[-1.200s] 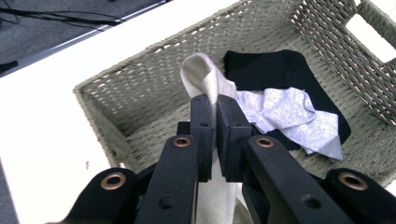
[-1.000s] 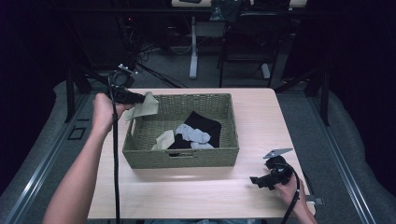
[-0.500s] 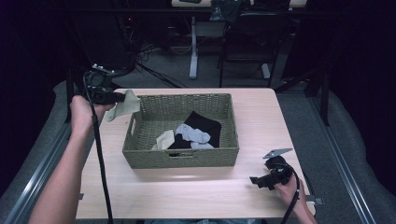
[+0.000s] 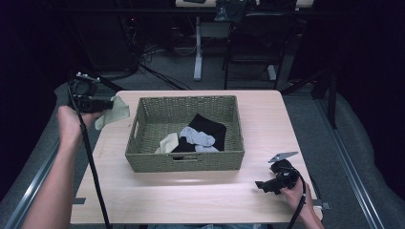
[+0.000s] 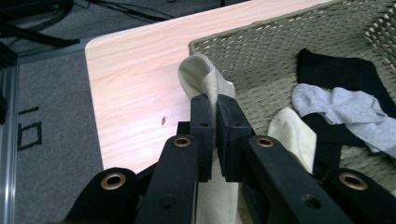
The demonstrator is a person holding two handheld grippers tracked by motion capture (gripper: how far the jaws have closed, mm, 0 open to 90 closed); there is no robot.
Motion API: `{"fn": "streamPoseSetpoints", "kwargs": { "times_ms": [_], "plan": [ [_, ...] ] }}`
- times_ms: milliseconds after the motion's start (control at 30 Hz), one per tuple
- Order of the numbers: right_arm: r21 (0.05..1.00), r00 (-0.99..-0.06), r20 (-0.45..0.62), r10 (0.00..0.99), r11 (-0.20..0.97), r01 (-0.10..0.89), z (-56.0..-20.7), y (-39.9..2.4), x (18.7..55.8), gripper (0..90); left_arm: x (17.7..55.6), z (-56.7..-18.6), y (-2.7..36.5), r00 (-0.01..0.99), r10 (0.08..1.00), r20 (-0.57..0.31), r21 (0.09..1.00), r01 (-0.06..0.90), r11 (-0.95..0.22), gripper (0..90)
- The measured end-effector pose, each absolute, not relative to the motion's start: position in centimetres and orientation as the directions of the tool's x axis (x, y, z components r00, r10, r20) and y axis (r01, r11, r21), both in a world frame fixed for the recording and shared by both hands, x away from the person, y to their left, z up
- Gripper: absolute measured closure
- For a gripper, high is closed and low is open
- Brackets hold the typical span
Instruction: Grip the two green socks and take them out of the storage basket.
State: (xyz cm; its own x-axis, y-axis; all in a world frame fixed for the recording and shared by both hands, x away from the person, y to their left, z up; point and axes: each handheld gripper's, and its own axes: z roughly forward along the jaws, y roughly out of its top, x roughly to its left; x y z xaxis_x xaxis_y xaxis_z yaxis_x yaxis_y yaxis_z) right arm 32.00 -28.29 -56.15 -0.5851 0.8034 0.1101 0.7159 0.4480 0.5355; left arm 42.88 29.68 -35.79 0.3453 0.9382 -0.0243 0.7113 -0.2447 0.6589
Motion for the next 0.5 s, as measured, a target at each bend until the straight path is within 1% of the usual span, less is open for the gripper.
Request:
{"fn": "streamPoseSetpoints", "kwargs": {
  "times_ms": [33, 100, 133, 200, 500],
  "plan": [
    [0.533, -0.583, 0.096, 0.807, 0.453, 0.715, -56.2, -28.3, 32.0, 3.7, 42.9, -36.0, 29.9, 0.339, 0.941, -0.022, 0.652, 0.718, -0.243, 86.1],
    [0.547, -0.582, 0.111, 0.806, 0.439, 0.712, -56.2, -28.2, 32.0, 3.8, 42.9, -36.6, 30.4, 0.325, 0.945, -0.027, 0.650, 0.724, -0.231, 86.1],
    [0.535, -0.590, 0.095, 0.802, 0.459, 0.709, -56.1, -28.3, 32.0, 3.8, 43.0, -36.9, 30.6, 0.318, 0.948, -0.025, 0.646, 0.728, -0.228, 86.1],
    [0.535, -0.590, 0.095, 0.802, 0.458, 0.710, -56.1, -28.3, 32.0, 3.8, 43.1, -37.9, 31.4, 0.291, 0.956, -0.037, 0.640, 0.742, -0.201, 86.2],
    [0.539, -0.587, 0.097, 0.804, 0.454, 0.710, -56.2, -28.2, 32.0, 3.8, 43.2, -40.5, 32.6, 0.252, 0.966, -0.055, 0.618, 0.769, -0.166, 86.2]
  ]
}}
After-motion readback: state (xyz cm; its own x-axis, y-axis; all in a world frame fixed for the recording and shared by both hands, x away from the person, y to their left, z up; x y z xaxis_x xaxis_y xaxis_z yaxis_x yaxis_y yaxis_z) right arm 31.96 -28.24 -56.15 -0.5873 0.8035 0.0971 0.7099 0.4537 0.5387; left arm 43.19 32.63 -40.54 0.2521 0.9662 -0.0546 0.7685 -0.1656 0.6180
